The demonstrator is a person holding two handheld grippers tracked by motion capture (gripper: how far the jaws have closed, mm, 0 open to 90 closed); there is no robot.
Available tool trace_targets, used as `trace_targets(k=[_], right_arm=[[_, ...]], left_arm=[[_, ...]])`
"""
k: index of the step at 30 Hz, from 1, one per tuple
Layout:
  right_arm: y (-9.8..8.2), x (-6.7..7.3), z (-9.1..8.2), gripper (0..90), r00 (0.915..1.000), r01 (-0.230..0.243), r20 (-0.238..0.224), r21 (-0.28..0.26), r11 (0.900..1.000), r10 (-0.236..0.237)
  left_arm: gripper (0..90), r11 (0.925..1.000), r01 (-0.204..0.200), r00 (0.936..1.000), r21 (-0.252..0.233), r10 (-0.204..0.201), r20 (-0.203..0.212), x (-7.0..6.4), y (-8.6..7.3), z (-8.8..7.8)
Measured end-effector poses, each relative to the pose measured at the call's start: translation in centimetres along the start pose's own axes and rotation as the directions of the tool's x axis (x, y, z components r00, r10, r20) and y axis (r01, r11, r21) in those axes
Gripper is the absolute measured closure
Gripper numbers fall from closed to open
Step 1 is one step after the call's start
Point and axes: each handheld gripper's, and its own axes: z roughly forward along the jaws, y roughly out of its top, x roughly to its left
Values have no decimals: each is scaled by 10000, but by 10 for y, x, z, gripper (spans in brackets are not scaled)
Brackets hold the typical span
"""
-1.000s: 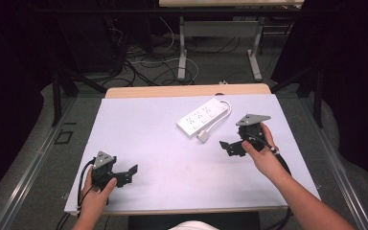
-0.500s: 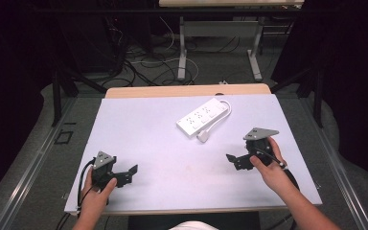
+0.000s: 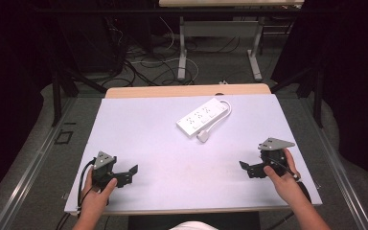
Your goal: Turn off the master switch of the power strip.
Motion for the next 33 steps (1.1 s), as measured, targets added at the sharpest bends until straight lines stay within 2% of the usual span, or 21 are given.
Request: trace_targets(k=[6, 11, 13, 16, 23, 25, 26, 28, 29, 33], right_arm=[[-16, -11, -5, 5, 9984, -492, 276, -89, 9987, 495], [-29, -16, -8, 5, 9917, -1221, 371, -202, 9923, 1228], [-34, -18, -8, 5, 9900, -1336, 426, -284, 9906, 1347], [-41, -20, -9, 5, 9882, -1358, 663, -370, 9900, 1381], [-49, -29, -10, 4, 9851, -1379, 1007, -191, 9903, 1392], [-51, -30, -9, 2, 9815, -1572, 1080, -167, 9874, 1581], [-52, -32, -9, 2, 9828, -1520, 1039, -150, 9883, 1527], [-55, -33, -8, 2, 9795, -1712, 1044, -195, 9851, 1723], [-56, -35, -9, 2, 9789, -1664, 1173, -167, 9859, 1672], [-60, -38, -8, 2, 9749, -1854, 1219, -179, 9825, 1862]], left_arm=[[63, 10000, 27, 10000, -3, -27, -28, 0, 0, 0], [63, 10000, 19, 10000, 9, -19, -26, 0, 0, 0], [63, 10000, 19, 10000, 11, -19, -37, 0, 0, 0], [63, 10000, 3, 10000, 29, -3, -42, 0, 0, 0], [63, 10000, 53, 10000, -43, -53, -68, 0, -1, 0], [63, 10000, 34, 10000, -37, -35, -74, 0, -1, 0], [63, 10000, 30, 10000, -39, -31, -78, 0, -1, 0], [63, 10000, 50, 10000, -64, -50, -83, 0, -1, -1], [63, 10000, 44, 9999, -67, -45, -92, 0, -1, -1], [63, 10000, 16, 10000, -35, -16, -94, 1, -1, -1]])
